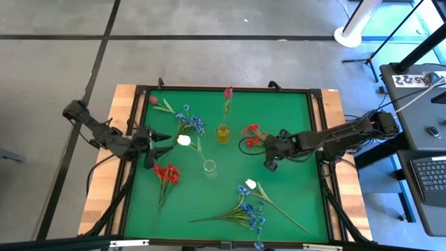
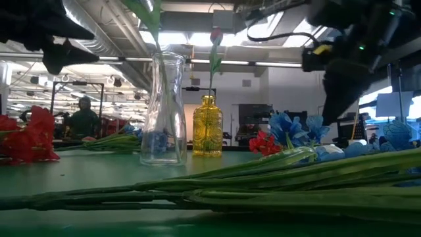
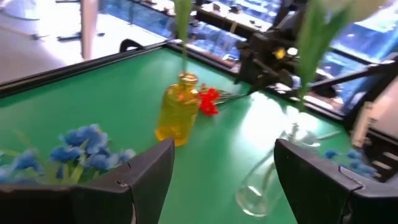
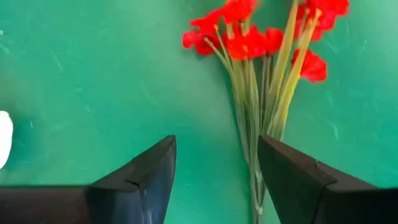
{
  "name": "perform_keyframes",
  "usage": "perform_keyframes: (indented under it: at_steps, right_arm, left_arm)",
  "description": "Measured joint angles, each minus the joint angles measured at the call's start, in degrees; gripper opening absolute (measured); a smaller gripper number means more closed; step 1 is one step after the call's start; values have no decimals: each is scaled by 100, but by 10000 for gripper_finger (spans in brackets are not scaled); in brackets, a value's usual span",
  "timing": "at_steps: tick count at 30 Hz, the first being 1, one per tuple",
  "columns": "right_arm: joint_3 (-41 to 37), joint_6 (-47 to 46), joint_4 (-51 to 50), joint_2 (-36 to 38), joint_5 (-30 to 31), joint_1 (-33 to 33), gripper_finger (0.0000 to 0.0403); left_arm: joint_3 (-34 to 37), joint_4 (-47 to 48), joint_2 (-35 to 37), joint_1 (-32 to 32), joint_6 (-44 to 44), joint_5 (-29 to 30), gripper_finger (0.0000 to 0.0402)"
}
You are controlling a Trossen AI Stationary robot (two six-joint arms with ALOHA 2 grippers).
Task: Sort flowers into vase by color
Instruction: Put the right red flowers into the yellow flower vase
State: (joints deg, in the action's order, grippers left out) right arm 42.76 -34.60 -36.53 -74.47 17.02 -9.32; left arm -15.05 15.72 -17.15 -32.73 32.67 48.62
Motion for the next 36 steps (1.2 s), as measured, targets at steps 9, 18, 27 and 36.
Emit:
perform_keyframes:
  at_steps: [9,18,27,36]
  right_arm:
    - [-852,-493,-116,876,-80,751,234]
    - [-1181,676,1001,784,-1042,1606,258]
    - [-1437,908,1464,587,-1253,1802,260]
    - [-1478,962,2132,-171,-1297,1797,260]
  left_arm:
    - [0,-169,-480,802,287,-504,268]
    - [0,-479,-750,1293,223,-1081,268]
    - [0,-555,-800,1373,196,-1087,268]
    - [0,-731,-837,1371,-32,-247,268]
